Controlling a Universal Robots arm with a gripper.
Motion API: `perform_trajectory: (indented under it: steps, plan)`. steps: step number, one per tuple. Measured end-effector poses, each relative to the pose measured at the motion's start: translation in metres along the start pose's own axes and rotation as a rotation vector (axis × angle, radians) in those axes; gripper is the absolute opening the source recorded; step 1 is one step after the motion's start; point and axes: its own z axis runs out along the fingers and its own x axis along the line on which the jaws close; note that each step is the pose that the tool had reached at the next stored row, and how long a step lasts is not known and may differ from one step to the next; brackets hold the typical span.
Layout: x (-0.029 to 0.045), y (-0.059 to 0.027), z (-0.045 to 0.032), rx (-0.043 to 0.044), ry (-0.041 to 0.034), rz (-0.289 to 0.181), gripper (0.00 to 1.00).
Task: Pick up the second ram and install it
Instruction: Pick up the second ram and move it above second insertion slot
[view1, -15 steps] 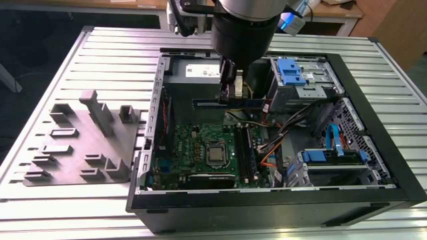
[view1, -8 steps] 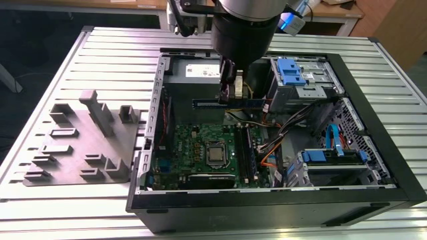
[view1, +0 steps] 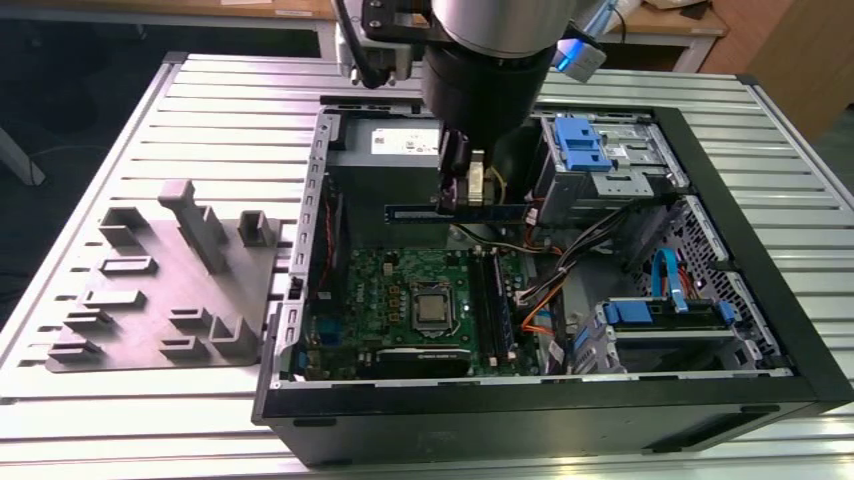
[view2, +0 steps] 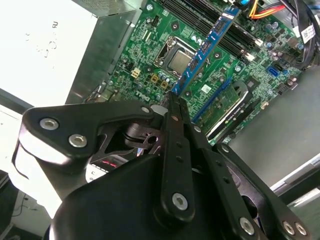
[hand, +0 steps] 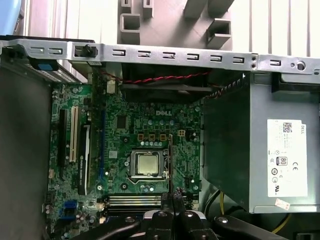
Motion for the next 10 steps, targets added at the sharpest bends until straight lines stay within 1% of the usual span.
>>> perform_trajectory:
  steps: [10]
  plan:
    - [0.001,-0.0006,0.0109,-0.0004,0.0005,-0.008,0.08]
